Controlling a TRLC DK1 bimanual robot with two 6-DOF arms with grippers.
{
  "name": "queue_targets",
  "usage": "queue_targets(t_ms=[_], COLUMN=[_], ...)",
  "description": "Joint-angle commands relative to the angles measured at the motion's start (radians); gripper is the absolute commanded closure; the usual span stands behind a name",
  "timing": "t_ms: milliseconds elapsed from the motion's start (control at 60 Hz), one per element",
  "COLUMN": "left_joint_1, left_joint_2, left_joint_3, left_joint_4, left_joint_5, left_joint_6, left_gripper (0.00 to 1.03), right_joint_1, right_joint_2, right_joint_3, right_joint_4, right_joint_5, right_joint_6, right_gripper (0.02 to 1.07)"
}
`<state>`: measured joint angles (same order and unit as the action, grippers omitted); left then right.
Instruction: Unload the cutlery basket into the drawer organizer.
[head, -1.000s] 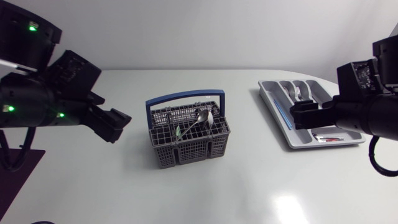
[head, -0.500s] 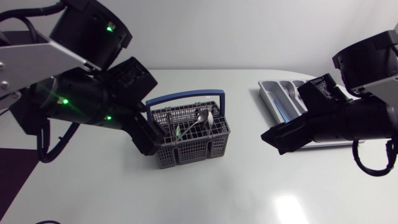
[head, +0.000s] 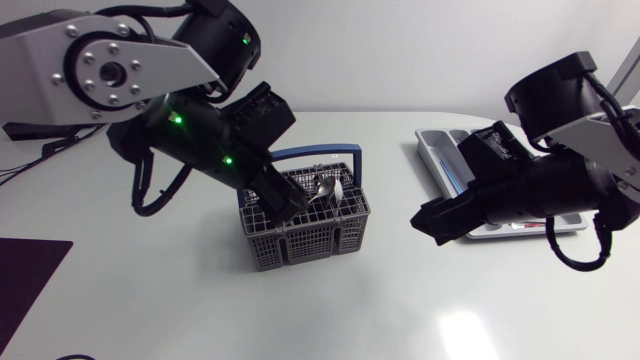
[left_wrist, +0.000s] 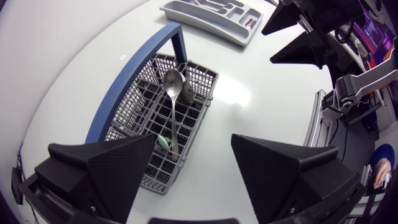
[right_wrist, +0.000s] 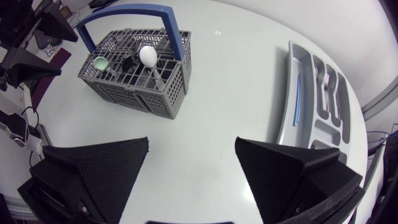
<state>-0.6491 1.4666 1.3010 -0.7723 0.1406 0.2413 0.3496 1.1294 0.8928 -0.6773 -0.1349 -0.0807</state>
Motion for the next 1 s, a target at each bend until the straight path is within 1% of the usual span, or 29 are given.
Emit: queue_targets(t_ms=[0, 83, 150, 183, 200, 283, 333, 367, 450, 533, 617, 867, 933, 983], left_joint_1=[0.006, 0.006, 0.011, 0.012, 0.012, 0.012, 0.008, 0.005, 0.006, 0.005, -0.004, -0.018, -0.017, -0.014], left_joint_2=[0.052, 0.084, 0.112, 0.124, 0.130, 0.155, 0.166, 0.173, 0.195, 0.213, 0.225, 0.293, 0.305, 0.311], left_joint_3=[0.052, 0.075, 0.093, 0.104, 0.109, 0.115, 0.115, 0.113, 0.113, 0.112, 0.110, 0.119, 0.127, 0.133], left_joint_4=[-0.024, -0.027, -0.027, -0.027, -0.027, -0.022, -0.021, -0.016, -0.008, 0.001, 0.024, 0.062, 0.071, 0.071], left_joint_5=[0.013, 0.013, 0.011, 0.013, 0.013, 0.013, 0.011, 0.007, -0.001, -0.012, -0.049, -0.085, -0.087, -0.085], left_joint_6=[0.021, 0.024, 0.023, 0.019, 0.018, 0.018, 0.019, 0.021, 0.019, 0.018, 0.018, 0.010, 0.007, 0.006], left_gripper=[0.18, 0.22, 0.23, 0.27, 0.27, 0.34, 0.36, 0.40, 0.44, 0.44, 0.44, 0.44, 0.49, 0.49], right_joint_1=[0.017, 0.026, 0.032, 0.035, 0.037, 0.040, 0.043, 0.045, 0.046, 0.048, 0.049, 0.051, 0.049, 0.049], right_joint_2=[0.035, 0.059, 0.078, 0.084, 0.087, 0.109, 0.118, 0.122, 0.130, 0.130, 0.130, 0.129, 0.127, 0.124], right_joint_3=[0.034, 0.049, 0.061, 0.064, 0.066, 0.069, 0.069, 0.069, 0.069, 0.069, 0.067, 0.044, 0.038, 0.034], right_joint_4=[-0.004, -0.001, 0.002, 0.005, 0.005, 0.016, 0.019, 0.021, 0.027, 0.035, 0.036, 0.050, 0.051, 0.051], right_joint_5=[-0.006, -0.005, -0.005, -0.005, -0.005, -0.005, -0.005, -0.005, -0.005, -0.005, -0.005, -0.005, -0.005, -0.005], right_joint_6=[-0.014, -0.013, -0.013, -0.011, -0.011, -0.013, -0.014, -0.014, -0.021, -0.025, -0.031, -0.037, -0.037, -0.039], right_gripper=[0.07, 0.07, 0.07, 0.07, 0.07, 0.07, 0.07, 0.07, 0.07, 0.07, 0.07, 0.07, 0.07, 0.07])
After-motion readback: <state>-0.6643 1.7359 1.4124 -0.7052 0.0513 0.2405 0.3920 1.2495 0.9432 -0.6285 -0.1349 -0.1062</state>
